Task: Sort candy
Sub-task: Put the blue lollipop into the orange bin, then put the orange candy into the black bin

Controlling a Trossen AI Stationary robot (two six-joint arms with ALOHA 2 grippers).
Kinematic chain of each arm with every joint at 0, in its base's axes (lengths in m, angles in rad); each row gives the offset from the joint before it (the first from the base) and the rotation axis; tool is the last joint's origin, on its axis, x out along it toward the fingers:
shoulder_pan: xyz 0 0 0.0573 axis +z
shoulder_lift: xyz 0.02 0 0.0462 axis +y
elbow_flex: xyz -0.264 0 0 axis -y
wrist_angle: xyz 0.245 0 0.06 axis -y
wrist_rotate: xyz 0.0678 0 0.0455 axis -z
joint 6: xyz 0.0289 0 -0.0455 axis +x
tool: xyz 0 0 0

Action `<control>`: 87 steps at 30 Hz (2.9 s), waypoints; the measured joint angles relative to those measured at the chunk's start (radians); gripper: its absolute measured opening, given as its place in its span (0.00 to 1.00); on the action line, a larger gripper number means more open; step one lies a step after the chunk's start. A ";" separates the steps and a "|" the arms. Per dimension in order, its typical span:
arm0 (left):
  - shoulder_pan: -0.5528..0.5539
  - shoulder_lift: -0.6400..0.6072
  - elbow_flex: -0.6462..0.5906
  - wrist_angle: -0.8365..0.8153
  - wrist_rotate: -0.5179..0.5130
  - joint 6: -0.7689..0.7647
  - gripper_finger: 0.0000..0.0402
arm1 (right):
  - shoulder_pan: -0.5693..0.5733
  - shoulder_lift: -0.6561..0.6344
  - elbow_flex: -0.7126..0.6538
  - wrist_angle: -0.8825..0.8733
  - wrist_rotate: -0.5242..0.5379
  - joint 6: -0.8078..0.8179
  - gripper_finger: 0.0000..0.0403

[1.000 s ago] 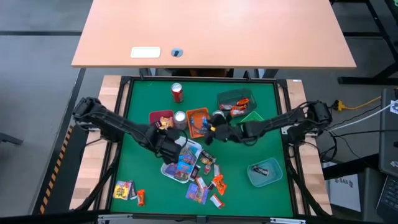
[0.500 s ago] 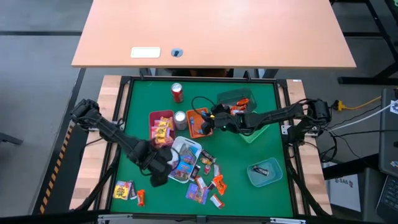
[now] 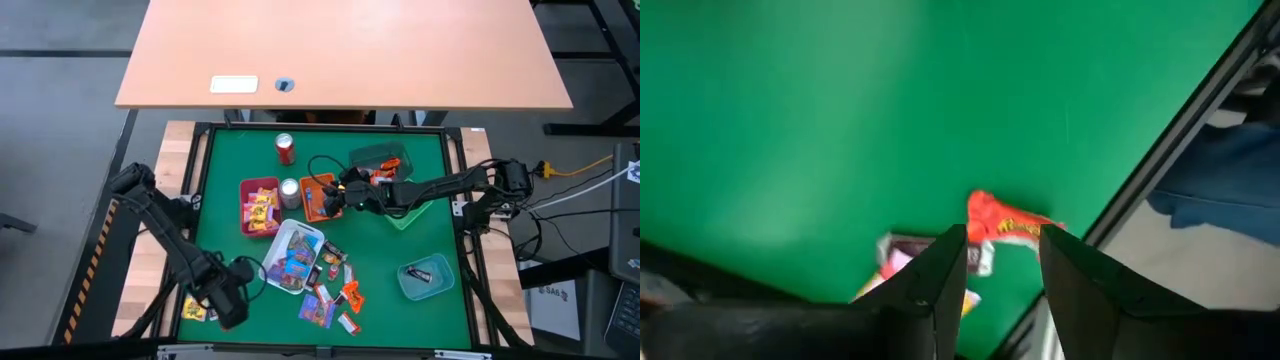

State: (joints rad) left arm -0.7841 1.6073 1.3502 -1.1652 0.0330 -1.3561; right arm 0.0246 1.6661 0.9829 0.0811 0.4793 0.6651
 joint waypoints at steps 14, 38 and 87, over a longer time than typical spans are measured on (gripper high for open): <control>-0.157 0.017 -0.001 0.063 -0.019 -0.583 0.30 | 0.001 0.000 0.000 -0.004 -0.001 -0.032 0.50; -0.219 0.230 -0.001 0.222 -0.067 -0.921 0.30 | 0.001 0.000 0.000 -0.005 -0.048 -0.043 0.50; -0.206 0.363 0.018 0.267 -0.258 -0.709 0.06 | 0.002 -0.001 0.000 0.112 -0.634 -0.331 0.50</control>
State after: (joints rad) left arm -0.9903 1.9701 1.3685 -0.8979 -0.2248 -2.0650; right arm 0.0269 1.6650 0.9829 0.1926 -0.1548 0.3338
